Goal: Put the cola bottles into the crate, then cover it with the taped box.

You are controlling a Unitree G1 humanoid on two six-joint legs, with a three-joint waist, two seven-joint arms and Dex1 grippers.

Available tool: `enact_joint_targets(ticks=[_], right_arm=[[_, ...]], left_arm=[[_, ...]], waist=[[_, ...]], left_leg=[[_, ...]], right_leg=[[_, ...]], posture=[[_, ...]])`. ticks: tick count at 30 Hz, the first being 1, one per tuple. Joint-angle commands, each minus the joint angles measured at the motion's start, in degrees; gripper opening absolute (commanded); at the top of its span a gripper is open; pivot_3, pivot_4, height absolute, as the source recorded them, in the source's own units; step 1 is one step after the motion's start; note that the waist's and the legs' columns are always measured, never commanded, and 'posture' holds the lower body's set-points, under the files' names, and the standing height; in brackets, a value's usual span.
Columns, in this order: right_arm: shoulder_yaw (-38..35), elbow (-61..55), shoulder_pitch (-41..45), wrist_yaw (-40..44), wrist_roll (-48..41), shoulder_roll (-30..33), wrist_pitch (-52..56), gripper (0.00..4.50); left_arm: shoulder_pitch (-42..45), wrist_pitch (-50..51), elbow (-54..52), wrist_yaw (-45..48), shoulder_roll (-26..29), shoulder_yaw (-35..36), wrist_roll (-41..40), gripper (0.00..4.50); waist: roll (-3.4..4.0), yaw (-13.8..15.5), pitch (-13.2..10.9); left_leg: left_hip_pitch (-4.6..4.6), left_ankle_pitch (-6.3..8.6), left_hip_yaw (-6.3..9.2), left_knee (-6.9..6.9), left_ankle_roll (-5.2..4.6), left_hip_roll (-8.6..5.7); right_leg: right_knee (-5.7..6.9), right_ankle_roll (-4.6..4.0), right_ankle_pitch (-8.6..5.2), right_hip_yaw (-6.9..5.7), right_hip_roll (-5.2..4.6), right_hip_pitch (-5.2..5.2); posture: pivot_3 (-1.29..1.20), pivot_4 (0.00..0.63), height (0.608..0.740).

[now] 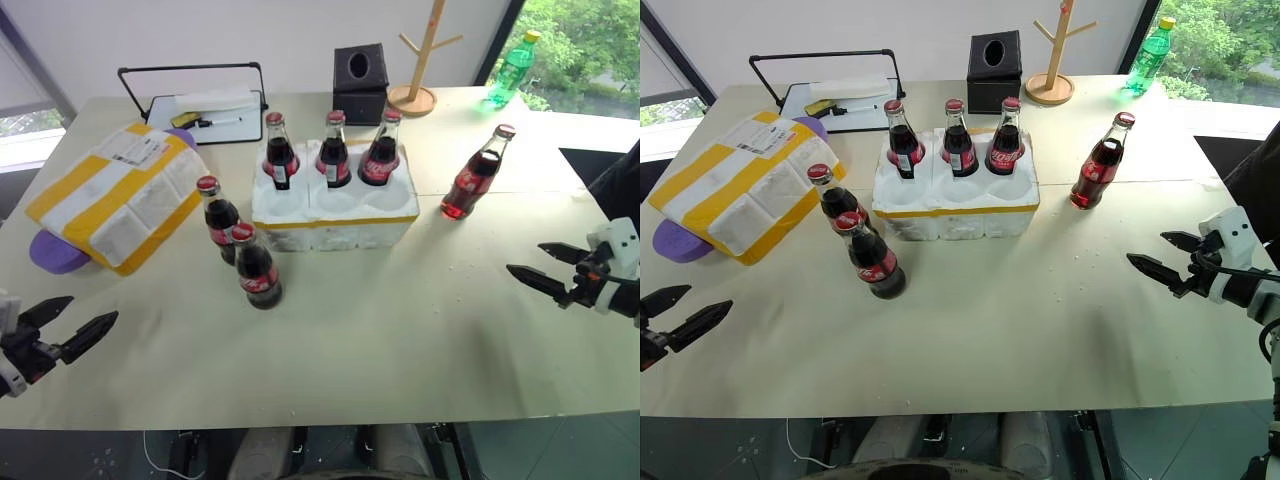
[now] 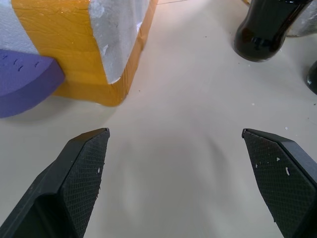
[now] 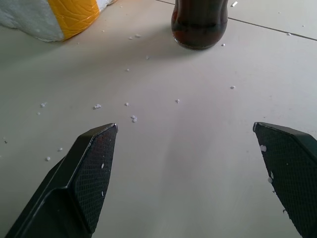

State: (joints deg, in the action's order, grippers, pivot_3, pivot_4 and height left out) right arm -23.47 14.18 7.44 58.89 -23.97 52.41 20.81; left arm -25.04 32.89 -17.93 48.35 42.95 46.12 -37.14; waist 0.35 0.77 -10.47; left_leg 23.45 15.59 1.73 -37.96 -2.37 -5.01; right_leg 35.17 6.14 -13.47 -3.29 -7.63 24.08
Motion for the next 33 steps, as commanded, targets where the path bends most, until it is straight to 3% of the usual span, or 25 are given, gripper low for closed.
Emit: enact_joint_targets(ticks=[1,11,24,33], right_arm=[[-1.68,-0.26,0.62,-0.23,-0.95,-0.24,-1.31,4.5],[-2.7,0.42,0.03,-1.56,-1.81,-1.16,-0.35,4.5],[-5.16,-1.82,0.93,1.64,-5.77,2.55,3.81,4.5],[-4.72,-22.34,2.39,11.27,-22.67,9.4,21.09,4.5]], left_arm=[[0.24,-1.34,-2.06,-0.24,-0.14,-0.46,0.31,4.48],[2.25,-1.3,-1.81,-2.46,-0.63,-1.08,0.33,4.48],[3.62,1.33,-4.51,-0.59,1.39,-0.73,-3.45,4.48],[4.85,7.01,-11.32,8.41,10.19,1.56,-13.1,4.48]], waist=[[0.0,0.0,0.0],[0.0,0.01,0.0],[0.0,0.01,0.01],[0.01,-0.18,0.0]], left_leg=[[0.0,0.0,0.0,0.0,0.01,0.0],[0.0,-0.01,0.0,-0.01,0.0,0.0],[0.0,-0.03,0.0,-0.03,-0.04,0.0],[0.0,-0.04,0.01,-0.04,-0.07,0.04]], right_leg=[[0.0,0.0,0.0,0.0,0.0,0.0],[0.01,0.01,0.01,0.0,0.01,-0.01],[0.03,0.0,0.0,0.0,0.02,-0.17],[0.04,-0.01,0.0,0.01,0.03,-0.13]], posture=[[0.0,0.15,0.736],[0.0,0.15,0.736],[0.0,0.15,0.736],[0.0,0.15,0.736]])
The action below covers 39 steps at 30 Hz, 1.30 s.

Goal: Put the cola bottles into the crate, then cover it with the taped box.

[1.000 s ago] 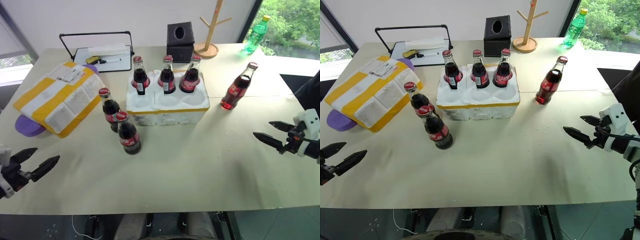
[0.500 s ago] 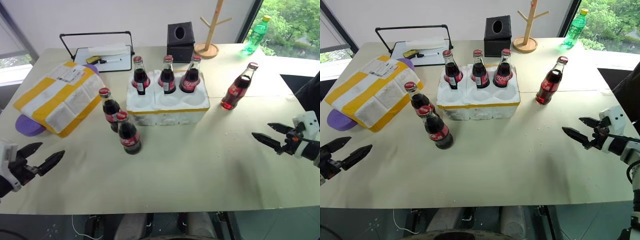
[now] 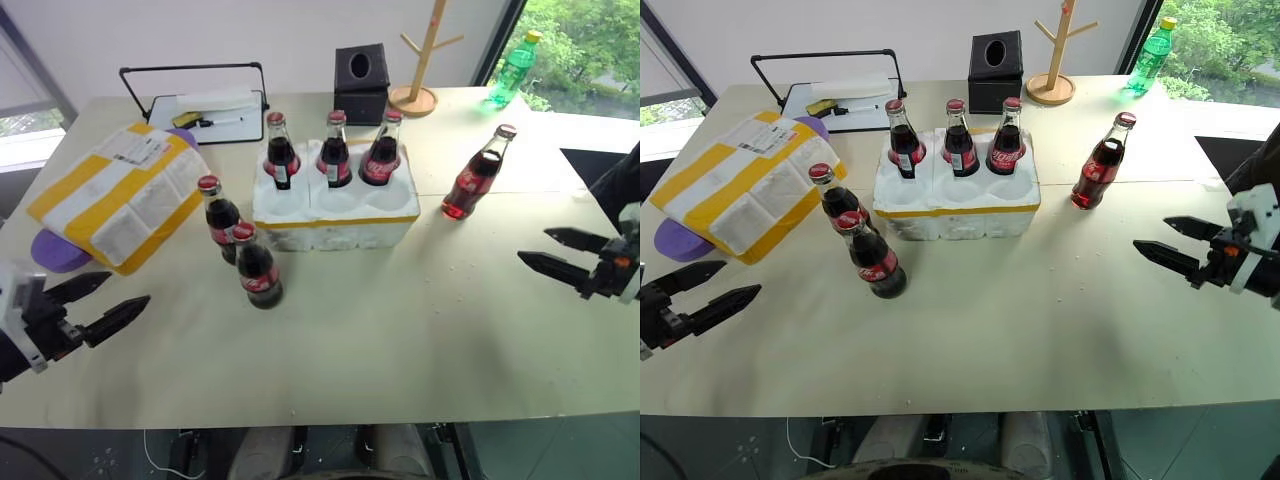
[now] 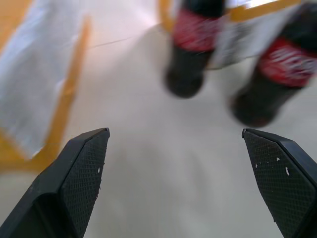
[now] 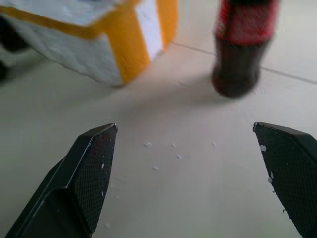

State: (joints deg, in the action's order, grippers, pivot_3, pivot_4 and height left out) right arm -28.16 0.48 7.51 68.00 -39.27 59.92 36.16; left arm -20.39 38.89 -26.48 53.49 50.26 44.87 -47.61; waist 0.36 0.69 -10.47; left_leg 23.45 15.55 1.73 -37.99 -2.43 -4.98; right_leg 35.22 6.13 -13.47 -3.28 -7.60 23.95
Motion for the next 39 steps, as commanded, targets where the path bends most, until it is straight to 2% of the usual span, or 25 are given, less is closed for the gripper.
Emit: enact_joint_targets(ticks=[1,5,7,10,12,19,25,28,32,39], right_arm=[[1.04,-11.1,3.43,2.04,-9.2,1.81,7.36,4.5],[9.41,-19.39,10.6,-3.55,-12.77,-2.64,12.1,4.5],[13.36,-21.52,13.13,-6.27,-12.13,-4.95,12.81,4.5],[23.08,-22.33,18.19,-12.77,-8.92,-12.99,13.98,4.5],[26.23,-21.72,19.27,-14.46,-7.37,-15.93,14.11,4.5],[32.47,-22.15,20.89,-12.71,-5.23,-19.61,12.56,4.5],[38.31,-16.76,24.65,-10.84,-0.71,-24.38,9.78,4.5],[41.83,-13.58,25.99,-10.88,3.26,-27.83,6.57,4.5],[46.5,-6.52,29.08,-13.85,10.59,-36.23,-0.6,4.5],[49.73,-1.15,31.88,-12.44,15.68,-43.59,-6.18,4.5]], left_arm=[[0.31,1.49,-3.38,4.37,3.96,3.01,-3.3,4.48],[2.42,2.9,-4.47,6.41,7.21,2.54,-5.31,4.48],[3.52,3.1,-4.37,6.46,7.8,1.83,-5.35,4.48],[5.94,1.58,-2.11,5.83,8.07,-0.92,-2.46,4.48],[6.56,1.4,-1.21,6.21,7.9,-1.41,-1.6,4.48],[6.61,-0.05,-1.37,6.27,6.05,-2.55,0.12,4.48],[7.28,-1.53,0.57,6.54,5.07,-3.39,1.82,4.48],[7.87,-2.12,1.22,6.92,5.13,-4.03,2.03,4.48],[7.44,-3.13,2.12,8.2,5.34,-4.26,3.22,4.48],[6.31,-3.22,0.64,8.33,4.48,-3.93,3.47,4.48]], waist=[[0.01,-0.22,-0.01],[0.01,-0.06,-0.01],[-0.03,0.03,-0.01],[-0.05,0.05,-0.01],[-0.04,0.06,-0.01],[-0.05,0.06,-0.01],[-0.06,-0.07,-0.01],[-0.08,-0.04,0.0],[-0.09,-0.27,0.01],[-0.09,-0.59,0.01]], left_leg=[[0.0,0.0,0.0,0.0,0.0,0.0],[0.0,0.02,0.0,0.0,0.03,0.02],[0.0,0.06,-0.01,0.0,0.1,0.01],[0.04,0.05,-0.01,0.0,0.08,-0.03],[0.08,0.03,-0.01,0.0,0.08,-0.05],[0.14,0.02,-0.01,0.01,0.03,-0.16],[0.08,-0.01,0.0,0.01,0.07,-0.08],[0.03,-0.04,0.0,0.01,0.14,-0.07],[0.02,-0.07,0.0,0.0,0.15,-0.08],[0.02,-0.27,0.03,0.01,0.47,-0.09]], right_leg=[[0.01,0.0,0.0,0.0,0.0,0.0],[0.01,0.0,0.0,0.01,0.01,0.21],[0.0,-0.01,0.0,0.01,0.0,0.23],[-0.02,0.0,0.0,0.01,-0.02,0.27],[-0.01,0.0,0.01,0.01,-0.02,0.32],[-0.03,0.19,0.13,0.04,-0.04,0.37],[0.13,0.17,0.15,0.03,0.03,0.41],[0.2,0.15,0.16,0.02,0.04,0.4],[0.26,0.13,0.18,0.03,0.07,0.43],[0.47,0.14,0.21,0.06,0.25,0.52]], posture=[[0.0,0.15,0.736],[0.0,0.15,0.736],[0.0,0.15,0.736],[0.0,0.15,0.736],[0.0,0.15,0.736],[0.0,0.15,0.736],[0.0,0.15,0.736],[0.0,0.15,0.736],[0.0,0.15,0.736],[0.0,0.15,0.736]])
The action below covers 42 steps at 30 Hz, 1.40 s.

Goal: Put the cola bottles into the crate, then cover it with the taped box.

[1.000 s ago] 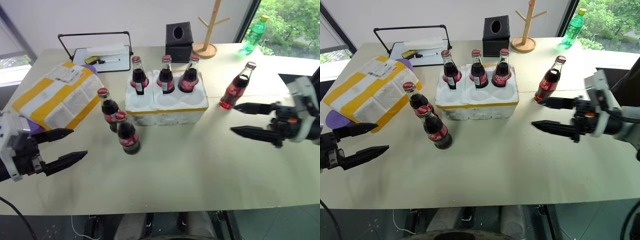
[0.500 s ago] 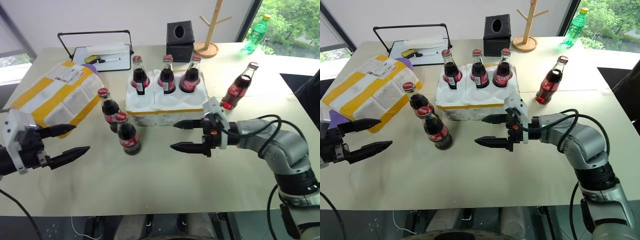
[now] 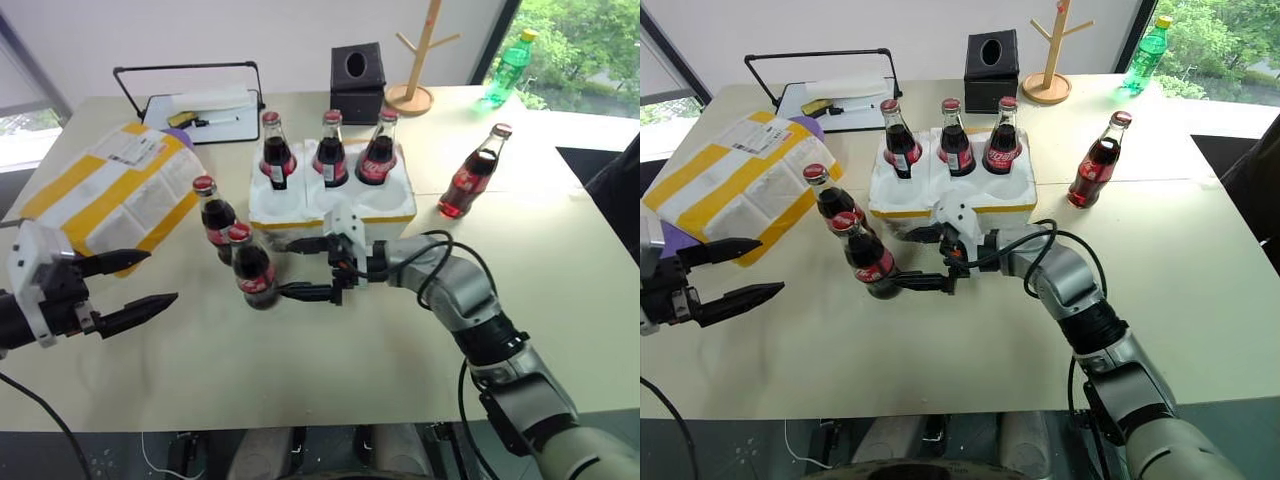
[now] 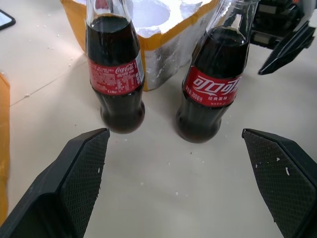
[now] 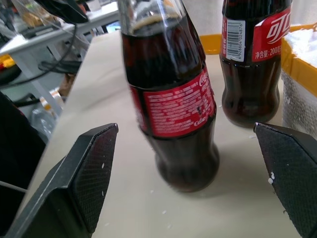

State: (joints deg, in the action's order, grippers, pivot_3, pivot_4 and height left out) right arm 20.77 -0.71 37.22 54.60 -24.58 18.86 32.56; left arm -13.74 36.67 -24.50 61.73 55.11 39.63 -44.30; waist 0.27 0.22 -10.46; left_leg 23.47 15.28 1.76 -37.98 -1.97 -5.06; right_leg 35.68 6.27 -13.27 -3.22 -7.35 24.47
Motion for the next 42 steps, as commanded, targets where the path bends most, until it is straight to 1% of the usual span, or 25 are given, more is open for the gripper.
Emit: enact_joint_targets(ticks=[1,10,17,20,22,23,25,26,29,31,35,39,42], right_arm=[[0.98,0.58,2.52,1.24,1.31,-3.26,-2.93,4.5],[1.62,2.61,3.81,4.48,2.78,-6.28,-3.86,4.5],[2.68,8.15,5.5,4.51,5.38,-10.94,-6.0,4.5],[2.77,10.34,5.87,4.49,6.48,-12.53,-7.1,4.5],[2.57,11.02,6.0,4.76,6.69,-13.17,-7.17,3.97],[2.46,11.19,6.03,4.91,6.74,-13.35,-7.19,3.61],[2.33,11.12,6.0,5.29,6.69,-13.53,-7.22,2.66],[2.38,10.56,5.86,5.8,6.56,-13.33,-7.12,2.56],[1.87,7.76,5.38,6.77,5.59,-12.23,-5.55,2.56],[0.64,5.18,5.23,7.13,4.06,-11.0,-3.13,2.56],[-4.22,-1.86,5.98,6.56,-1.11,-7.72,4.27,2.56],[-13.67,-6.6,10.03,2.89,-7.66,-3.53,12.5,2.56],[-19.83,-4.23,14.79,-1.55,-9.41,-1.28,15.16,2.56]], left_arm=[[-0.44,-0.99,-1.58,0.01,-0.48,1.35,0.15,4.48],[-0.31,-0.35,-2.74,-0.93,-0.71,1.69,-0.47,4.48],[0.66,-0.02,-2.83,-1.74,-0.45,1.08,-0.74,4.48],[1.07,0.11,-2.89,-2.01,-0.3,0.83,-0.9,4.48],[1.24,0.11,-2.78,-1.99,-0.18,0.73,-0.91,4.5],[1.29,0.11,-2.74,-1.98,-0.15,0.7,-0.9,4.5],[1.63,0.02,-2.48,-1.98,-0.03,0.37,-0.78,4.5],[1.93,-0.01,-2.33,-2.02,0.02,0.13,-0.74,4.5],[2.81,0.07,-2.02,-2.17,0.07,-0.52,-0.82,4.5],[3.21,0.19,-2.04,-2.15,-0.02,-0.85,-0.81,4.5],[4.09,0.32,-1.92,-2.03,0.03,-1.66,-0.93,4.5],[5.62,0.32,-1.28,-1.83,0.3,-2.68,-1.14,4.5],[6.64,0.38,-0.98,-1.76,0.19,-3.16,-1.13,4.5]], waist=[[-0.02,-0.25,0.01],[-0.02,-1.05,0.01],[-0.02,-1.23,0.01],[-0.02,-1.21,0.01],[-0.02,-1.22,0.01],[-0.02,-1.25,0.01],[-0.02,-1.26,0.01],[-0.02,-1.28,0.01],[-0.02,-1.28,0.01],[-0.01,-1.24,0.0],[-0.02,-1.01,0.0],[-0.02,-0.87,-0.03],[-0.02,-0.94,-0.03]], left_leg=[[0.0,0.0,0.0,0.0,0.0,0.0],[-0.05,0.07,0.03,0.0,-0.12,0.01],[-0.05,0.04,0.03,0.01,-0.07,0.02],[-0.05,-0.06,0.03,0.01,0.13,0.02],[-0.05,-0.05,0.03,0.01,0.14,0.02],[-0.05,-0.05,0.03,0.01,0.15,0.02],[-0.05,-0.07,0.03,0.01,0.18,0.02],[-0.05,-0.07,0.03,0.01,0.18,0.02],[-0.05,-0.08,0.03,0.03,0.19,0.03],[-0.05,-0.07,0.03,0.03,0.19,0.02],[-0.04,-0.07,0.03,0.04,0.15,0.01],[-0.03,0.06,0.04,0.03,-0.04,0.02],[-0.03,0.09,0.03,0.03,0.03,0.02]], right_leg=[[0.01,0.0,0.0,0.0,0.01,0.02],[0.33,-0.01,0.0,0.03,0.04,0.12],[0.35,-0.02,-0.01,0.06,0.07,0.15],[0.35,-0.02,-0.01,0.07,0.08,0.15],[0.36,-0.02,-0.01,0.07,0.09,0.15],[0.36,-0.02,-0.01,0.08,0.09,0.15],[0.36,-0.02,-0.01,0.09,0.1,0.16],[0.37,-0.02,-0.01,0.09,0.1,0.16],[0.37,-0.02,-0.01,0.11,0.11,0.18],[0.36,-0.02,-0.01,0.11,0.11,0.18],[0.36,-0.02,-0.01,0.13,0.1,0.17],[0.36,-0.02,-0.01,0.14,0.09,0.18],[0.36,-0.02,-0.01,0.14,0.08,0.19]], posture=[[0.0,0.15,0.736],[0.0,0.15,0.736],[0.0,0.15,0.736],[0.0,0.15,0.736],[0.0,0.15,0.736],[0.0,0.15,0.736],[0.0,0.15,0.736],[0.0,0.15,0.736],[0.0,0.15,0.736],[0.0,0.15,0.736],[0.0,0.15,0.736],[0.0,0.15,0.736],[0.0,0.15,0.736]])
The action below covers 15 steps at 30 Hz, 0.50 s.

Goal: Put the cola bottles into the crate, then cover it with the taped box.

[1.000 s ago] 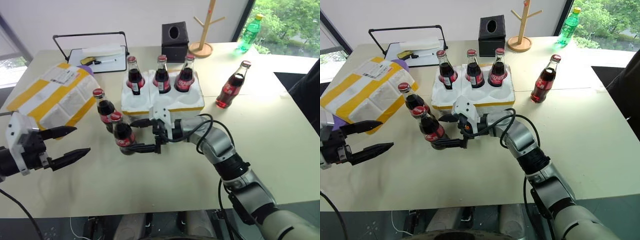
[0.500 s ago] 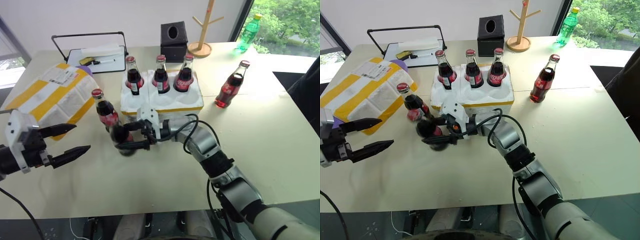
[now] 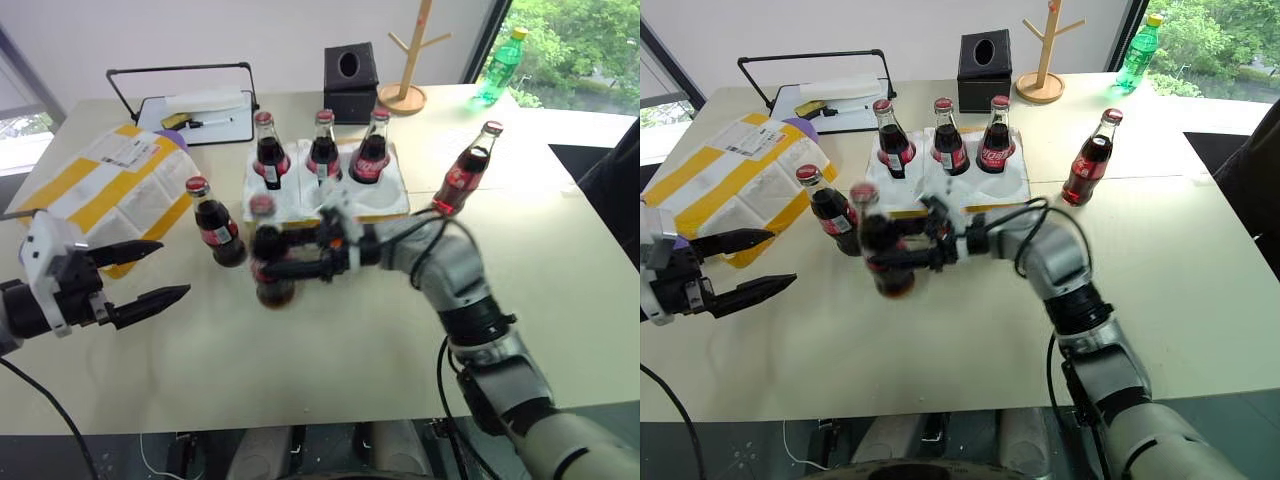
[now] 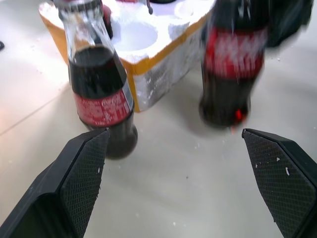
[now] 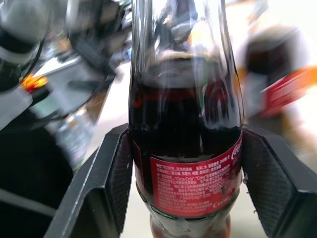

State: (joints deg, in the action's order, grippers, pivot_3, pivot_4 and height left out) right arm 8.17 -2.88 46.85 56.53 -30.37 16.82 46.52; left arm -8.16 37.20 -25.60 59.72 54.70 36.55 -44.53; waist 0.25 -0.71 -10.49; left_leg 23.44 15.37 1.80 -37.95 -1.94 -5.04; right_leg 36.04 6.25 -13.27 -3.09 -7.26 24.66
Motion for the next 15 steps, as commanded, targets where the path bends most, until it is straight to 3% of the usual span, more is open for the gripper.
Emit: enact_joint_targets(ticks=[1,7,15], right_arm=[[-8.87,-0.71,6.79,-4.82,-3.63,1.44,1.49,2.56],[-10.11,9.18,12.65,-8.93,1.82,4.9,-3.39,2.56],[-8.03,14.36,12.12,-10.42,6.2,4.36,-7.57,2.56]], left_arm=[[1.26,-0.18,0.2,0.25,0.54,-0.21,-0.86,4.5],[2.06,-1.01,1.08,0.32,0.09,-1.47,-0.03,4.5],[1.64,-1.85,1.14,0.45,-0.31,-1.19,0.25,4.5]], waist=[[0.0,-0.03,0.0],[0.0,-0.2,0.0],[0.04,-0.37,-0.03]], left_leg=[[0.0,0.0,0.0,0.02,-0.01,0.0],[0.0,-0.07,-0.02,0.1,-0.09,0.0],[0.18,-0.24,-0.04,0.12,0.14,-0.01]], right_leg=[[0.0,0.0,0.0,0.0,0.0,0.01],[-0.01,-0.01,0.0,0.01,-0.1,0.01],[0.01,-0.01,0.0,0.02,-0.13,0.01]], posture=[[0.0,0.15,0.736],[0.0,0.15,0.736],[0.0,0.15,0.736]])
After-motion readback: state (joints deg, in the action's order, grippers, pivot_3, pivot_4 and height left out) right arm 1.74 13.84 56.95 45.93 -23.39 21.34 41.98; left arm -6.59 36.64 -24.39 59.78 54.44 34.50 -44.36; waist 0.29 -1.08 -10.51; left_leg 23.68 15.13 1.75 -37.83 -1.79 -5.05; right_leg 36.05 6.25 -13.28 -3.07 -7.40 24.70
